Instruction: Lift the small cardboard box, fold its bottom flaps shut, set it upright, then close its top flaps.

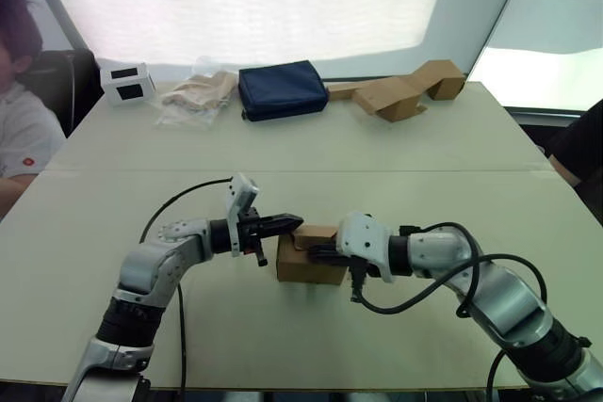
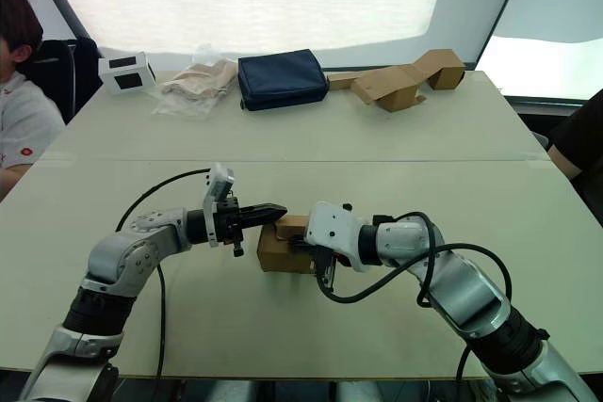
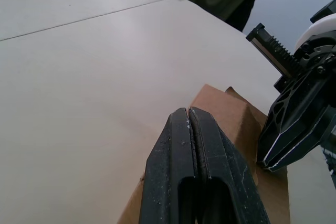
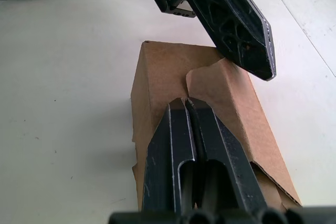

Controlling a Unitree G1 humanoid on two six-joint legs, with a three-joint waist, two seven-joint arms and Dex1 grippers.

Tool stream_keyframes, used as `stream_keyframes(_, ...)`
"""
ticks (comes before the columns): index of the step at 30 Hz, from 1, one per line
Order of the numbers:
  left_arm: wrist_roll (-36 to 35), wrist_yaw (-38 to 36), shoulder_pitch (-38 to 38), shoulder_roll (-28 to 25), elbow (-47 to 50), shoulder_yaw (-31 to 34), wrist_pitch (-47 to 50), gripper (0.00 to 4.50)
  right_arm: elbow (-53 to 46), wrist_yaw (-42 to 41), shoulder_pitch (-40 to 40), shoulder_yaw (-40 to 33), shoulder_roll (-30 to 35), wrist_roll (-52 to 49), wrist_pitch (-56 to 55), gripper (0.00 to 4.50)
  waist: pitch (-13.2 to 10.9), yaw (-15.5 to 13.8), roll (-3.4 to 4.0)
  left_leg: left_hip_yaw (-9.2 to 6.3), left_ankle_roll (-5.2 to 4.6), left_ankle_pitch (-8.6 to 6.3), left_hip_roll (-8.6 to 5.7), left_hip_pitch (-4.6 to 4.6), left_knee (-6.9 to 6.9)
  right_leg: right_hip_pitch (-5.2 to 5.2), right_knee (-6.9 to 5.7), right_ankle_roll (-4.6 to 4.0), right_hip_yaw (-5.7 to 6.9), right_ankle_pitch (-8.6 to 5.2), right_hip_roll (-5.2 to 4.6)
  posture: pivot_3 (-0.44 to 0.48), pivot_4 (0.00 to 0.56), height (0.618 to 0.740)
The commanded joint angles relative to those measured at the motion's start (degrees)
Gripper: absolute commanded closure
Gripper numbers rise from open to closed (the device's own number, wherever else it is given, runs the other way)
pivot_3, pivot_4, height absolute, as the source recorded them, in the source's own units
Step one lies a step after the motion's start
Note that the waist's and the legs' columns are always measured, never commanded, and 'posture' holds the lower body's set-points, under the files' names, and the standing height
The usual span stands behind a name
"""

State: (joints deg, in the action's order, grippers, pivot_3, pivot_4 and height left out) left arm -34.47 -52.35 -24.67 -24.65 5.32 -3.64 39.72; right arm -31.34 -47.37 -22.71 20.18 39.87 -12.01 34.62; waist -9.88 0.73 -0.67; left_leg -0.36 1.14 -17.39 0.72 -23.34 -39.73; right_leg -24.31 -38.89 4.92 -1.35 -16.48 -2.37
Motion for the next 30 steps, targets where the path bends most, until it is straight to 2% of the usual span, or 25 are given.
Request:
stream_keyframes(1, -1.17, 0.20, -0.98, 0.41, 1.02, 1.20, 0.07, 4.48, 0.30, -0.16, -0.36, 0.13, -0.47, 1.24, -1.65, 4.50, 0.00, 0.03, 0.00, 0.00, 0.00, 0.00, 0.00, 0.00, 0.00, 0.00, 0.00, 0.00, 0.00, 0.00, 0.00, 0.000, 0.150, 0.740)
stream_keyframes(15, -1.59, -0.04, -1.14, -0.09, 2.24, 0.86, 0.77, 4.48, 2.78, 0.48, -1.04, 0.03, -2.89, 4.14, -3.89, 4.50, 0.00, 0.02, 0.00, 0.00, 0.01, 0.00, 0.00, 0.01, 0.00, 0.00, 0.00, 0.00, 0.00, 0.00, 0.00, 0.000, 0.150, 0.740)
stream_keyframes(30, -1.89, 0.08, -2.29, -0.32, 5.01, 0.23, 1.73, 4.48, 2.15, 0.98, -0.79, -1.12, -5.09, 2.21, -1.72, 4.50, 0.00, 0.05, 0.00, 0.00, 0.01, 0.01, 0.00, 0.01, 0.00, 0.00, 0.00, 0.00, 0.00, 0.00, 0.01, 0.000, 0.150, 0.740)
